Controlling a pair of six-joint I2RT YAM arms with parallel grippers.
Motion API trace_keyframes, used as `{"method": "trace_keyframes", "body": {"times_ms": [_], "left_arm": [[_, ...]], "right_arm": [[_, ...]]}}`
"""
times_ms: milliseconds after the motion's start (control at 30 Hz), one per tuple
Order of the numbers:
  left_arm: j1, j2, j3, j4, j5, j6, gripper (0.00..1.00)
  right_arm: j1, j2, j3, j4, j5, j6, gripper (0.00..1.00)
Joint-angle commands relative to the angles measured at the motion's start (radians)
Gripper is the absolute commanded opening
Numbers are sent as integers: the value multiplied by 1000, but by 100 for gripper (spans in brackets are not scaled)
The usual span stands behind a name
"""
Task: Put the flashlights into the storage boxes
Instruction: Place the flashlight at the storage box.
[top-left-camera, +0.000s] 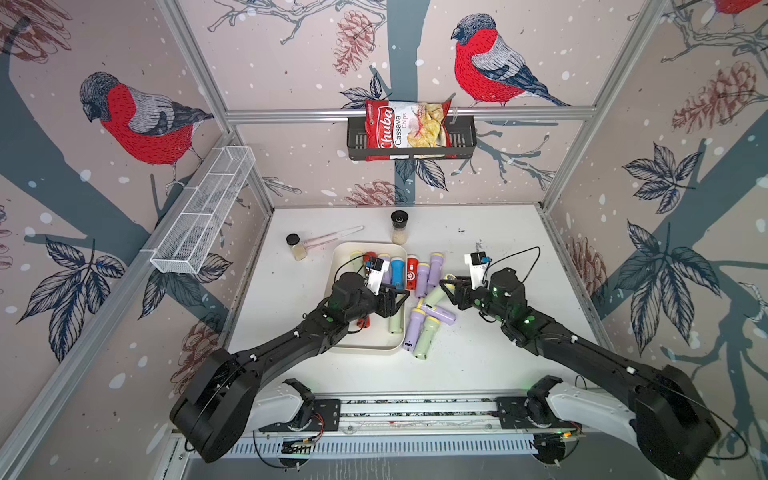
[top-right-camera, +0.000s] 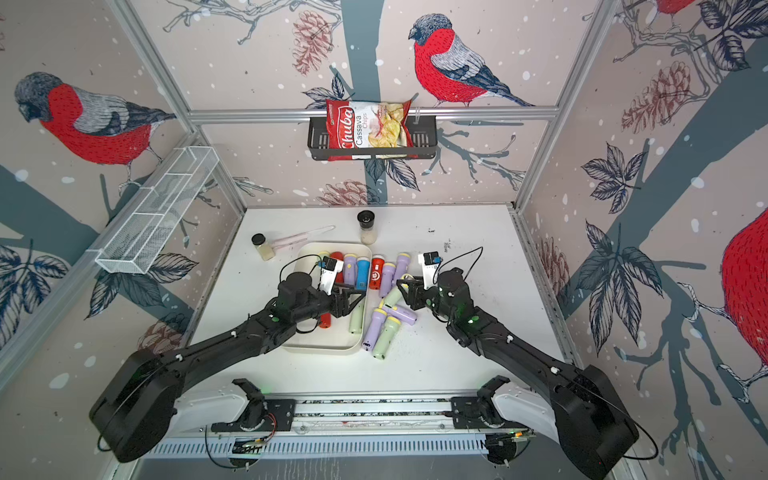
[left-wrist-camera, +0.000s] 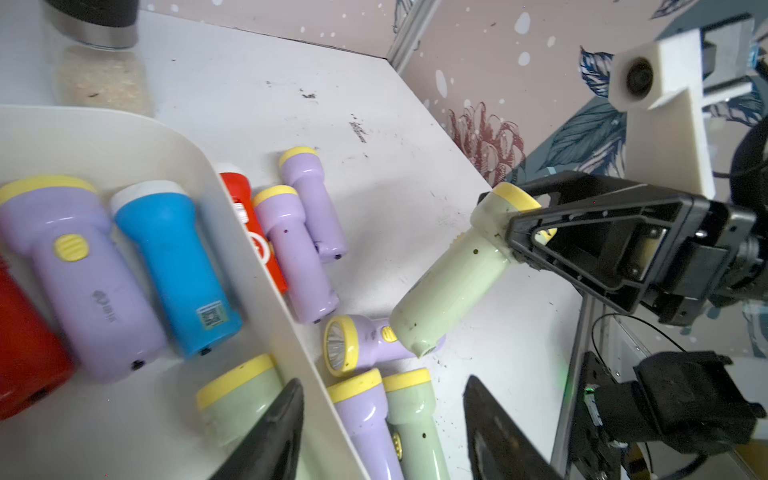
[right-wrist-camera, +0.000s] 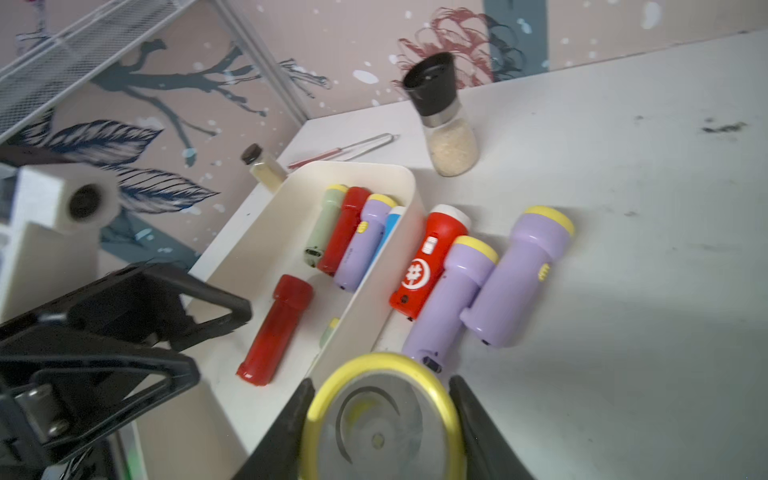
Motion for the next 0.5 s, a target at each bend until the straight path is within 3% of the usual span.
{"method": "trace_keyframes", "body": {"times_ms": [0,133,467], "left_arm": [[-16,-1,8,81,102,82,60],[-31,-14,7,94,188,143,61],[-84,17,40,103,261,192,62]], "right_arm": [[-26,-20,17,37,-203,-86,37],[-58,-48,33,-3,-352,-168,35],[-67,-56,73,-2,-542,-259,35]]}}
